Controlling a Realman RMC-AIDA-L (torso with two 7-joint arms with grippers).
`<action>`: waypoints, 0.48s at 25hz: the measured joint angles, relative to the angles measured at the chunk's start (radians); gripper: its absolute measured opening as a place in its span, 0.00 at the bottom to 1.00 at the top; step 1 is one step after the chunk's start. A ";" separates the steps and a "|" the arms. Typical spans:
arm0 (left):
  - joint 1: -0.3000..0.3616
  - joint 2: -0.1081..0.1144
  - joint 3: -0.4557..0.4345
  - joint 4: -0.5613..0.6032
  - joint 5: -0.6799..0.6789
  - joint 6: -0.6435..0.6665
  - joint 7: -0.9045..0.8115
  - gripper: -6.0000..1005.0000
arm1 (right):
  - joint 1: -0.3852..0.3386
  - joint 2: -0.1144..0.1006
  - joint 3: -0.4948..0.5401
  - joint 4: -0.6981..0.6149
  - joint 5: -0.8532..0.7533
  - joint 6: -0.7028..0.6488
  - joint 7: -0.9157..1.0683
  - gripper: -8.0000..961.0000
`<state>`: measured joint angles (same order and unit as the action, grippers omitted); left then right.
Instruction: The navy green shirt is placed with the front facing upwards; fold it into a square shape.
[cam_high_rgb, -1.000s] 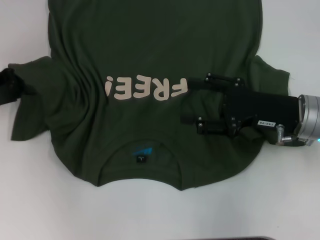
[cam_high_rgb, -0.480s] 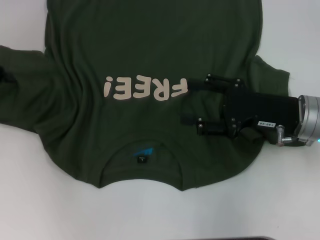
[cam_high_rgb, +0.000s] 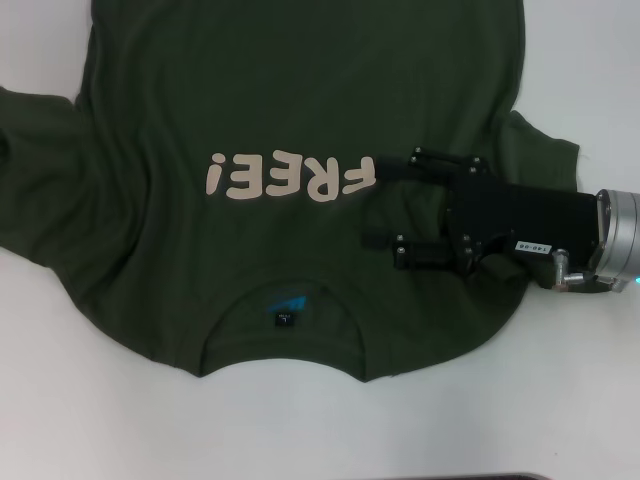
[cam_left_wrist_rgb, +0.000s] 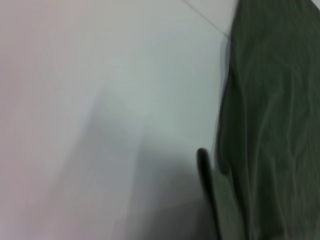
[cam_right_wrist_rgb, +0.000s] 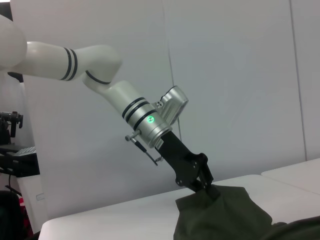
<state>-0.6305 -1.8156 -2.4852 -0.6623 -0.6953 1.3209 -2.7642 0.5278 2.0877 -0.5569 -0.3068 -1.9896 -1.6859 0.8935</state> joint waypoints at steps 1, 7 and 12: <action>0.000 0.002 0.001 -0.006 0.001 0.000 -0.005 0.01 | 0.000 0.000 0.000 0.000 0.000 0.000 0.000 0.86; -0.005 0.003 0.001 -0.032 0.022 0.008 -0.013 0.01 | 0.001 0.000 0.000 0.000 0.000 0.000 0.000 0.86; -0.010 0.004 -0.004 -0.053 0.060 0.011 -0.032 0.01 | 0.002 0.000 0.000 0.000 0.000 0.000 0.001 0.86</action>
<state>-0.6401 -1.8117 -2.4893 -0.7153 -0.6354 1.3315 -2.7962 0.5302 2.0877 -0.5569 -0.3068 -1.9896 -1.6858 0.8943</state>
